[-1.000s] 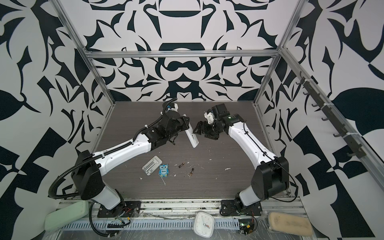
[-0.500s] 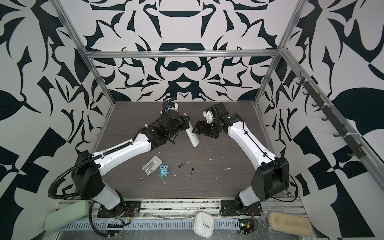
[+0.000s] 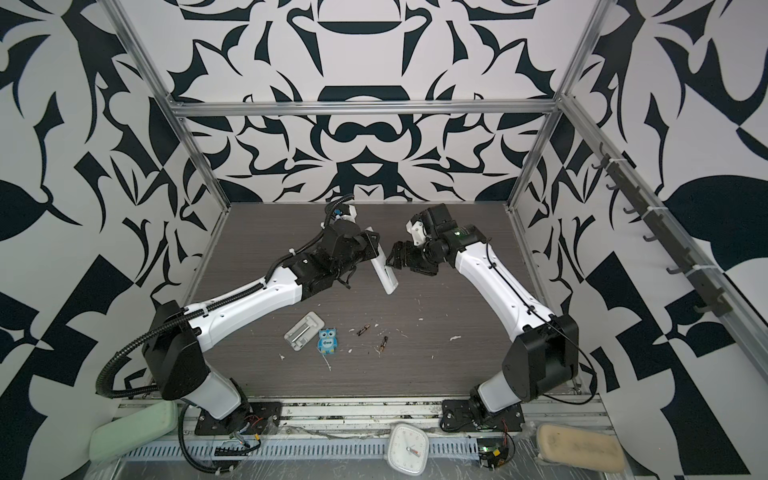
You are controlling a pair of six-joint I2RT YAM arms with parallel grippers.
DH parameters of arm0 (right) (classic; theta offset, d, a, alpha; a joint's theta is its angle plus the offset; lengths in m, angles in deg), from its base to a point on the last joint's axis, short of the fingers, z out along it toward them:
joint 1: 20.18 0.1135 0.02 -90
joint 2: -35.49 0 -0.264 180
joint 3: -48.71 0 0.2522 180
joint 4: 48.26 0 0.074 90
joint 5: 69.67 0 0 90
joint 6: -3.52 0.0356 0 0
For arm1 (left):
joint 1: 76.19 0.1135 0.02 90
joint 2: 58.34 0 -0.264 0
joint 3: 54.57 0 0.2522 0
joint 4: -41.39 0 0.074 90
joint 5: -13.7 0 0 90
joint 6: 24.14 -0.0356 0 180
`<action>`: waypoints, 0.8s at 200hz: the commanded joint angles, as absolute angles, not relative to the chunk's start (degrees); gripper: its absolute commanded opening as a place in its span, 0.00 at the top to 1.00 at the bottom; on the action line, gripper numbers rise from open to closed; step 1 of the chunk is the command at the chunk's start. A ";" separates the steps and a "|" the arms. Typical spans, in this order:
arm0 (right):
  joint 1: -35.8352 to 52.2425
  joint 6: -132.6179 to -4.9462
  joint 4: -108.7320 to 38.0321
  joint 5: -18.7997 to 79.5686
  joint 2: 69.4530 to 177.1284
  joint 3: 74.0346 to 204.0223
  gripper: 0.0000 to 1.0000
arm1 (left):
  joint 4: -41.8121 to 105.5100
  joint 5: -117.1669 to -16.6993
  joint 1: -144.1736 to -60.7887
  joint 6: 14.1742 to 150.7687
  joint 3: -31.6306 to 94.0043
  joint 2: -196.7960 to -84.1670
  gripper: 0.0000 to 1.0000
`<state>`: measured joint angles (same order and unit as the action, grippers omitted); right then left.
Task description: Load the batteries into the remote control
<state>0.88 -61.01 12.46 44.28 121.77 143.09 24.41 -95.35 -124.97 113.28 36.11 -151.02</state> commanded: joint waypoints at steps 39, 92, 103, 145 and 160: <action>0.74 -62.44 16.39 40.28 119.86 145.00 0.18 | 25.50 -96.30 -124.80 112.55 39.68 -150.35 1.00; 0.74 -62.21 15.42 41.22 120.23 144.87 0.18 | 25.68 -95.98 -124.80 112.64 39.62 -150.45 1.00; 0.73 -62.13 15.07 41.48 120.14 144.74 0.19 | 25.67 -95.88 -124.80 112.62 39.55 -150.46 1.00; 0.87 -61.95 14.71 41.43 120.18 144.65 0.19 | 26.13 -95.70 -124.80 112.84 39.28 -150.56 1.00; 0.83 -61.84 14.52 41.37 120.33 144.57 0.19 | 26.21 -95.51 -124.79 112.89 39.27 -150.66 1.00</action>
<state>0.90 -61.20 13.42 43.14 121.03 143.64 23.51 -95.35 -124.97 112.52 36.75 -151.02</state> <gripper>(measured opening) 0.815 0.213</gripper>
